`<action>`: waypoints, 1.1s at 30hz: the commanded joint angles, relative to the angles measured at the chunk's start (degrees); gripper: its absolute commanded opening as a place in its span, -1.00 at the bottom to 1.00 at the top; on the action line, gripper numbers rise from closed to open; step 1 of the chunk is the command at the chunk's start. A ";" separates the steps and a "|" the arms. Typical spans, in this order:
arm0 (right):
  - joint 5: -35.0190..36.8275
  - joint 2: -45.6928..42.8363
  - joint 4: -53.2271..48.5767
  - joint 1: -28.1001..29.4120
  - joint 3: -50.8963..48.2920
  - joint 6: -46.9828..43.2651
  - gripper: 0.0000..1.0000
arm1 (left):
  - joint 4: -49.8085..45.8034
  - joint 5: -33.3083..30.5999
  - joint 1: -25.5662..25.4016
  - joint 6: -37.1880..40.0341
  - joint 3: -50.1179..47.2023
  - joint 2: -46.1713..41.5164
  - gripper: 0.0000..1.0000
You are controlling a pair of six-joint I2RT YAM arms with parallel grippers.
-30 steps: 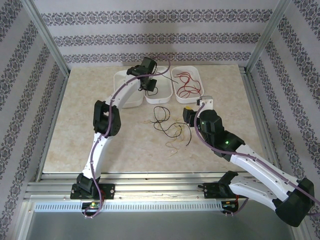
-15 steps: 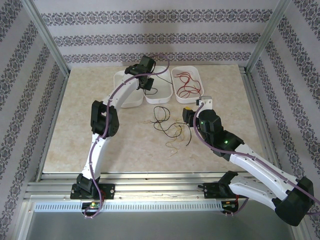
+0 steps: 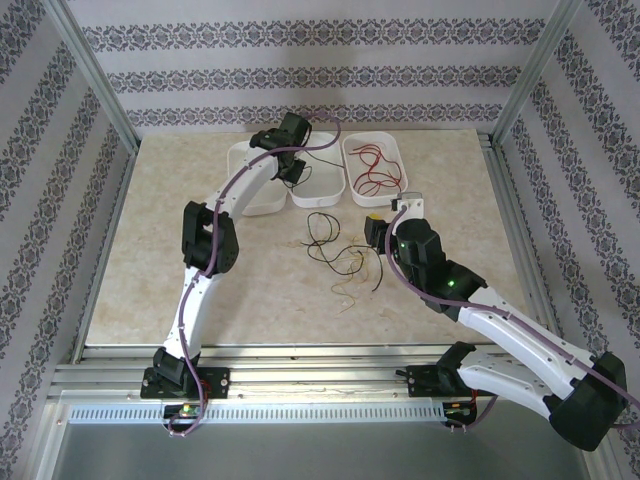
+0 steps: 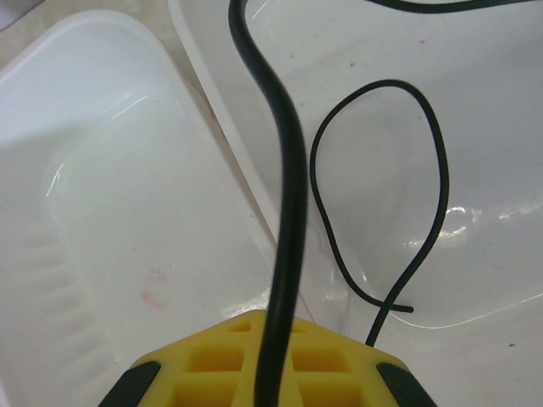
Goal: Untangle the cables
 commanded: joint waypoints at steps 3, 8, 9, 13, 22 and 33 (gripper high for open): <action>0.84 -0.21 0.37 -0.34 -0.05 1.63 0.28 | -5.35 -5.99 -0.73 1.52 5.02 1.98 -1.00; 0.98 -0.60 -0.26 -0.34 -0.39 2.09 0.28 | -2.73 -6.13 0.30 1.78 0.63 -1.11 -1.00; 1.18 -0.70 -0.41 -0.35 -0.39 2.09 0.28 | -2.53 -5.82 0.24 2.04 0.16 -1.41 -1.00; 2.07 -0.87 -0.44 -0.33 -0.32 1.91 0.28 | -2.60 -4.04 0.01 2.92 0.27 -1.32 -1.00; 1.89 0.06 0.14 -0.35 0.40 1.66 0.28 | -3.68 0.27 -3.17 4.24 5.47 2.80 -1.00; 1.69 0.62 0.55 -0.35 0.49 1.68 0.28 | -4.29 3.62 -4.18 3.54 14.47 10.98 -1.00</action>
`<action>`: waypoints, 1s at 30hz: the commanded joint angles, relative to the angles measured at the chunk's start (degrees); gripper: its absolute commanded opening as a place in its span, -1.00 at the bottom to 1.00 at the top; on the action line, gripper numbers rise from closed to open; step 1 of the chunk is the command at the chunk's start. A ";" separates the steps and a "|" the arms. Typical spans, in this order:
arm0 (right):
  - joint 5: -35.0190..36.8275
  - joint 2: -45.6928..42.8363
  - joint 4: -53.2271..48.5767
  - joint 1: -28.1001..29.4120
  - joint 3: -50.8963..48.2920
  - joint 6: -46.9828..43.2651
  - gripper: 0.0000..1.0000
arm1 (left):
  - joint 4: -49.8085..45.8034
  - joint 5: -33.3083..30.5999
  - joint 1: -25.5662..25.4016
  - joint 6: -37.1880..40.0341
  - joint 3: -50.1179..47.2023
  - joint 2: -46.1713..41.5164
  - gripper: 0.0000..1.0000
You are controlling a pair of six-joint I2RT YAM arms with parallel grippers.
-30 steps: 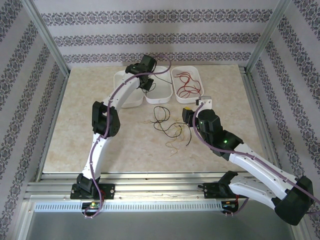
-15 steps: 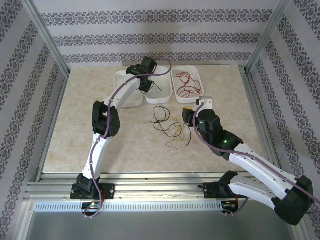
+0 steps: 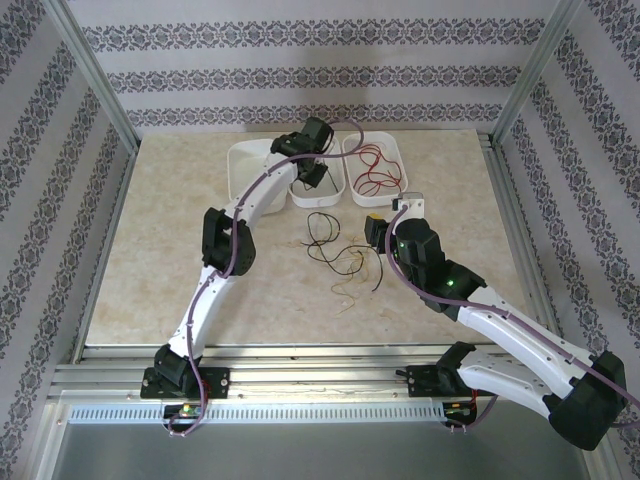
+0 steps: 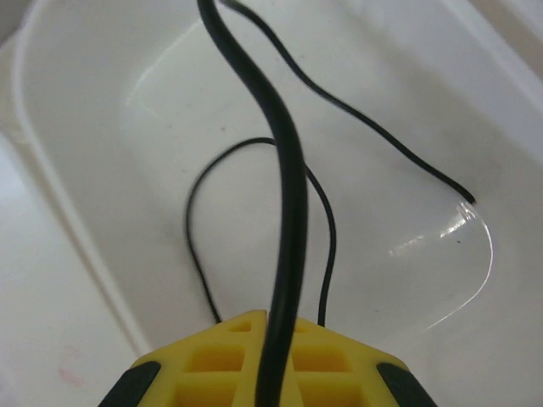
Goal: Untangle the cables
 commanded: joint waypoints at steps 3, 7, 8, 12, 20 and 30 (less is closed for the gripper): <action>1.02 0.73 0.62 -0.45 0.84 0.33 0.29 | -0.50 2.63 0.10 0.82 1.05 2.39 -1.00; 0.80 1.56 0.59 -0.41 1.37 0.23 0.29 | 1.99 5.16 0.01 0.40 1.00 3.30 -0.96; 0.69 1.68 0.60 -0.43 1.39 0.17 0.29 | 2.14 5.29 0.02 0.19 1.02 3.38 -0.90; 0.67 1.99 0.75 -0.41 1.30 0.36 0.29 | 2.07 5.37 0.02 -0.47 1.01 3.08 -0.57; 0.96 2.11 1.80 -0.48 0.93 0.14 0.30 | 1.76 6.93 -0.34 -1.46 0.46 -2.08 0.25; 0.00 1.99 2.27 -0.56 0.35 0.23 0.30 | 7.47 3.39 -0.57 -3.49 -9.89 -11.26 0.50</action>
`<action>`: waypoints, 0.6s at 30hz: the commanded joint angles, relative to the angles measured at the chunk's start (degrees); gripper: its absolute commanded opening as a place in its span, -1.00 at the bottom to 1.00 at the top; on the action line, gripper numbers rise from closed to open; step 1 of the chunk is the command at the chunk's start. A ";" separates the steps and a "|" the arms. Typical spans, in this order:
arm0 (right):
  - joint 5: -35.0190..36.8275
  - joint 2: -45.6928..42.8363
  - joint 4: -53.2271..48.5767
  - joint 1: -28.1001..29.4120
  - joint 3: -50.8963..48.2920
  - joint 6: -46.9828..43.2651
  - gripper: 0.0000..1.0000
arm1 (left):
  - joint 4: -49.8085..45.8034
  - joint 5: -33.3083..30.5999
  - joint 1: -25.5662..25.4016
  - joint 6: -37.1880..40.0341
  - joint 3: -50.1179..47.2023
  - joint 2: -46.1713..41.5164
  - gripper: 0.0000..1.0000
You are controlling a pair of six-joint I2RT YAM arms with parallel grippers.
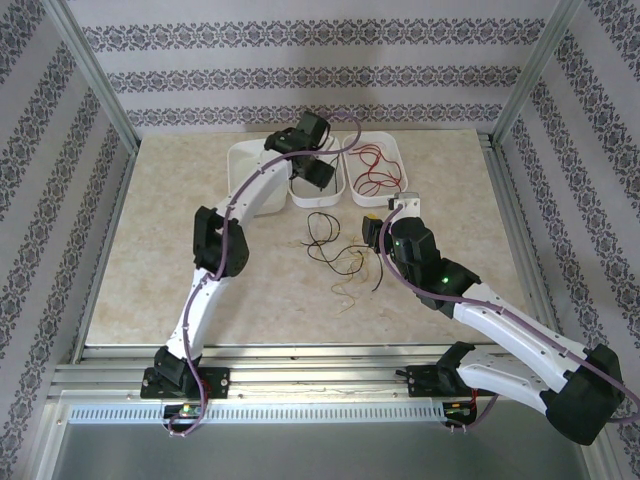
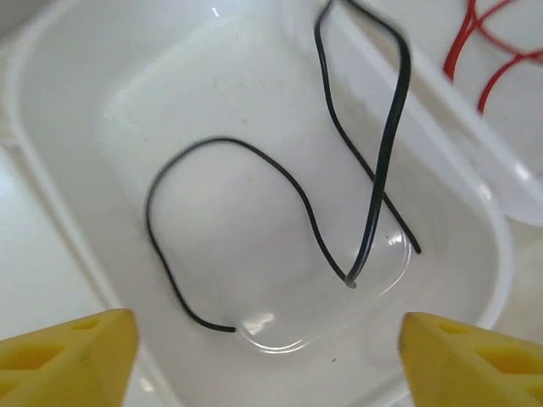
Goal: Untangle the cables
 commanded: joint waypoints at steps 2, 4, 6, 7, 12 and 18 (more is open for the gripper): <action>-0.10 -0.09 1.27 -0.47 0.40 0.24 0.30 | 4.45 -3.66 -0.48 -1.21 -2.55 -3.11 0.43; -0.29 -0.05 1.20 -0.52 0.31 0.27 0.29 | 4.63 -4.33 -0.48 -1.48 -2.03 -2.59 0.43; -0.34 -0.04 0.95 -0.49 0.32 0.20 0.29 | 4.93 -4.38 -0.50 -1.69 -2.01 -2.46 0.46; -0.26 -0.04 0.72 -0.46 0.39 0.26 0.29 | 4.96 -4.57 -0.48 -1.94 -2.07 -2.47 0.47; 0.51 0.21 -0.84 -0.69 0.67 0.66 0.30 | 6.03 -3.16 -0.61 -2.94 -5.64 -6.49 0.58; -0.40 2.60 -4.62 -1.61 2.38 2.73 0.30 | 19.29 2.67 -1.01 -3.66 -28.78 -22.50 0.68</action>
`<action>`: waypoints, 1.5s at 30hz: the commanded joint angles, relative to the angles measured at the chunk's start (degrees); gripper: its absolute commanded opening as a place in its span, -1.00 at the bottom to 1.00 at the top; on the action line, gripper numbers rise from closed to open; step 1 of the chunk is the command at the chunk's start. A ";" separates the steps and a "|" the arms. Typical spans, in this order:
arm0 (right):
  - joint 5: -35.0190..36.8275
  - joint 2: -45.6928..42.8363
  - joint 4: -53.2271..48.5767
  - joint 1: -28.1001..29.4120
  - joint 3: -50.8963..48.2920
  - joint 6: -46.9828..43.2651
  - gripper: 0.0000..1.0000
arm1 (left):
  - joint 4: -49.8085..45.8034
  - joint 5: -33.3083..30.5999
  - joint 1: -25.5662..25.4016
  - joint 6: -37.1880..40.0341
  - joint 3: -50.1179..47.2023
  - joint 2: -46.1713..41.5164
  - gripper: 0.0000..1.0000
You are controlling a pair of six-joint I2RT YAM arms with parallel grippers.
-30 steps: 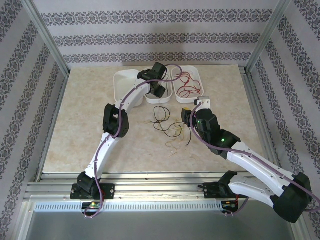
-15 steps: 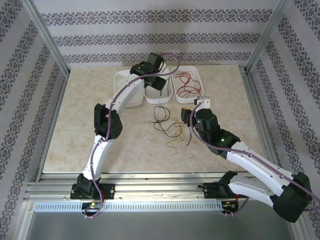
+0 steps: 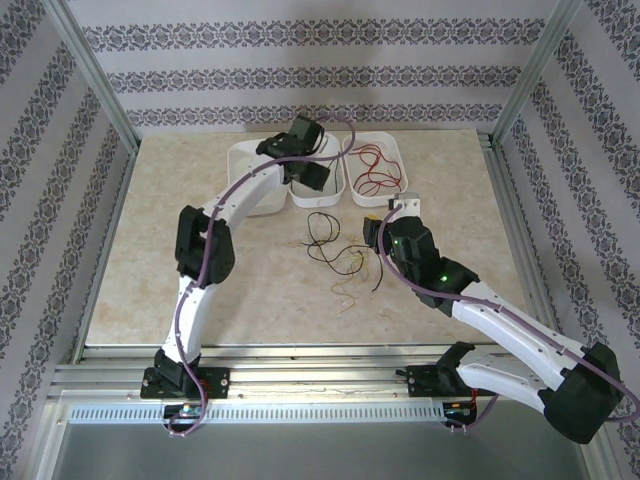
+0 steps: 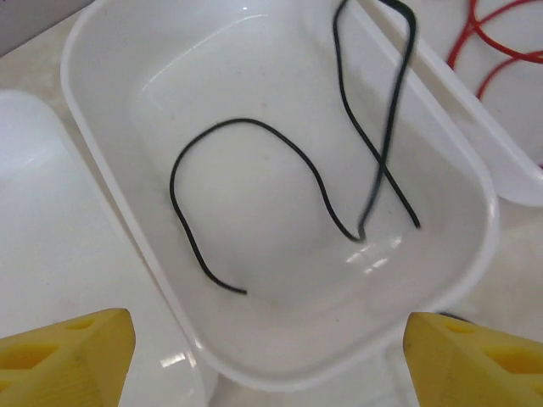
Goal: Untangle the cables
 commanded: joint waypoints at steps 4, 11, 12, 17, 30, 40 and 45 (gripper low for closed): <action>-1.96 2.64 -4.87 -2.02 3.52 4.04 0.38 | 18.97 13.13 -0.58 5.97 -23.59 -17.15 0.75; -5.42 2.40 -7.02 -5.63 3.42 6.89 0.96 | 25.23 27.78 0.46 24.17 -38.74 -20.71 0.79; -5.72 2.15 -7.40 -6.11 3.24 7.52 0.96 | 25.44 29.74 1.19 24.84 -38.74 -20.29 0.79; -6.01 -0.10 -8.04 -7.34 1.41 10.09 0.96 | 23.19 38.50 4.97 28.97 -34.70 -15.76 0.80; -5.44 0.05 -8.50 -8.16 2.05 9.63 0.96 | 10.39 43.42 5.40 35.86 -24.54 -6.98 0.61; -5.22 -0.01 -7.83 -8.24 1.47 10.08 0.96 | 7.59 43.05 5.17 37.47 -23.83 -5.28 0.36; -5.72 0.05 -7.34 -8.29 1.36 10.22 0.96 | 6.80 40.51 5.18 36.06 -21.60 -2.82 0.16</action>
